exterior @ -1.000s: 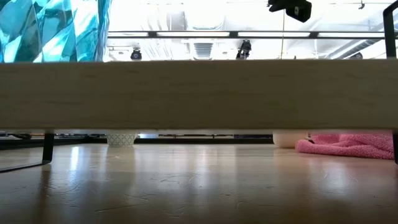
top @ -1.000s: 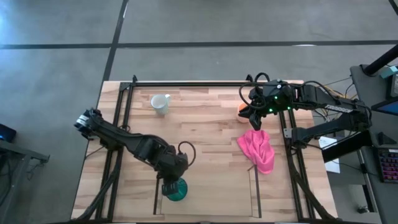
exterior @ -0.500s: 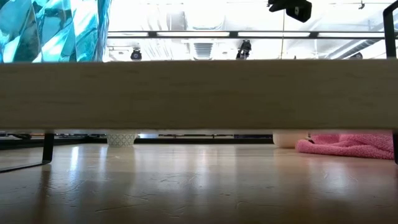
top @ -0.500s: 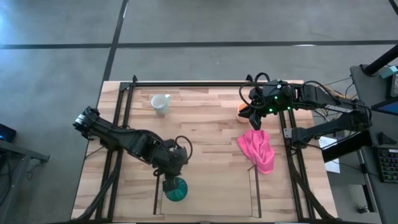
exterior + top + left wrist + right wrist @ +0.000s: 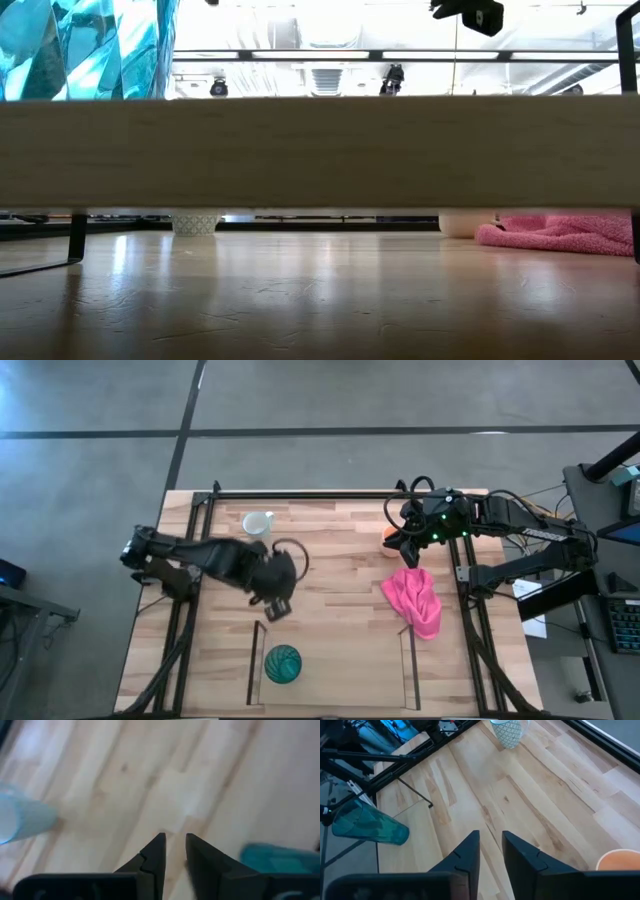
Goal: Stack small to large cups/mugs on shelf
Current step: Put the white mug on the shelf
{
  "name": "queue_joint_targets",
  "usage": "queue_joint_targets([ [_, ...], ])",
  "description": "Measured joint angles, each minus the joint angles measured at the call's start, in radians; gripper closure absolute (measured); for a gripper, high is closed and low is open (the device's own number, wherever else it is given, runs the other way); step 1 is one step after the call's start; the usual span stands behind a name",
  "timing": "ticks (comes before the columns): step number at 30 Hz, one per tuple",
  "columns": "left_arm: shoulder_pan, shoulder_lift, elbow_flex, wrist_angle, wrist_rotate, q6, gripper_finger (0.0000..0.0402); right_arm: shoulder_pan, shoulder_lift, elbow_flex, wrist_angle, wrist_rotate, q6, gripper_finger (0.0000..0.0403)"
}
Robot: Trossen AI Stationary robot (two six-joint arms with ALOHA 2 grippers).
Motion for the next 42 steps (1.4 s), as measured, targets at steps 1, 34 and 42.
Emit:
queue_joint_targets([
  [1,0.026,-0.002,-0.001,-0.015,0.0,0.001,0.034,0.0,0.0,0.0,0.0,0.0,0.0,0.0324],
  [34,0.703,-0.007,-0.045,-0.06,0.251,0.314,0.034,0.0,0.0,0.0,0.0,0.001,0.0,0.033],
  [42,0.767,-0.007,-0.128,-0.029,0.251,0.313,0.034,0.0,0.0,0.0,0.0,0.001,0.0,0.0333],
])
